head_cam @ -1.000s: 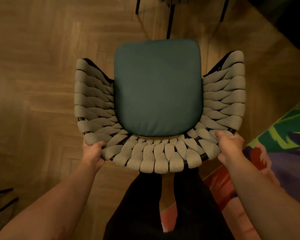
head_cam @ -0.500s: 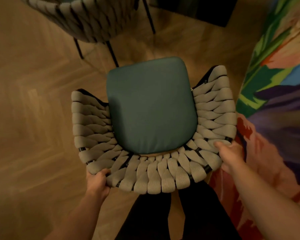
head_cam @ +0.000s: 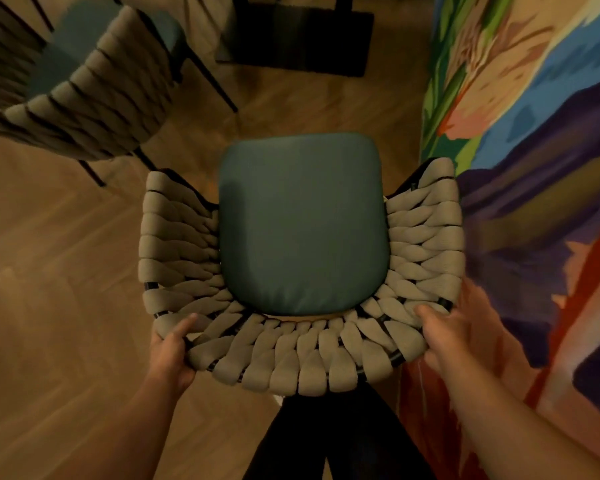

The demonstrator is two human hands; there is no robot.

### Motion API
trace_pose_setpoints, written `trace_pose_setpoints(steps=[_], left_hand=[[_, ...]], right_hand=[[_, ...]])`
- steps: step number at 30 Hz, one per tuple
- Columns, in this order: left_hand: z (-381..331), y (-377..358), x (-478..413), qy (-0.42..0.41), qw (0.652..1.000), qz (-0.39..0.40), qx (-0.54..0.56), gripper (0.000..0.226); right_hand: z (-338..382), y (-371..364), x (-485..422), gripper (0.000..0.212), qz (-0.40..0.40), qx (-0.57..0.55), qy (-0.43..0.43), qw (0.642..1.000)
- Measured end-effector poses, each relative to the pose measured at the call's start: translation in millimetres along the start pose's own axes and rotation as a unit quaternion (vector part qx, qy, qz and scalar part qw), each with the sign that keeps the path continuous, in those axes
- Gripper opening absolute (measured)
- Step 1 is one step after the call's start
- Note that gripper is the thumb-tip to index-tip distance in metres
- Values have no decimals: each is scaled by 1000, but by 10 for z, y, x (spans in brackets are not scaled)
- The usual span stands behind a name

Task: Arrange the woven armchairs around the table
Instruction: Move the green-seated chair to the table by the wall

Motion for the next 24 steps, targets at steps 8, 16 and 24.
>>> trace_pose_setpoints(steps=[8,16,24], left_hand=[[-248,-549,-495,14,999,49,-3,71],[-562,-1005,-895,30,999,34,-21,76],[-1114,-1578,-1479,-10,997,27,-66,87]], right_hand=[[347,55,-267,44,-28,-50,-4,998],[770,-28,-485,36,-56,-50,-8,997],[1287,-197,-814,51,-91,-81,-10,993]])
Point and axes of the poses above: each hand's wrist, its own x-axis away from the middle knuckle, its own y-axis out of the back of the hand, z = x × y, the point moved 10 cm from there along -x, towards the middle knuckle, and after that the axes turned 11 degrees about z, right-handed, at the moved point
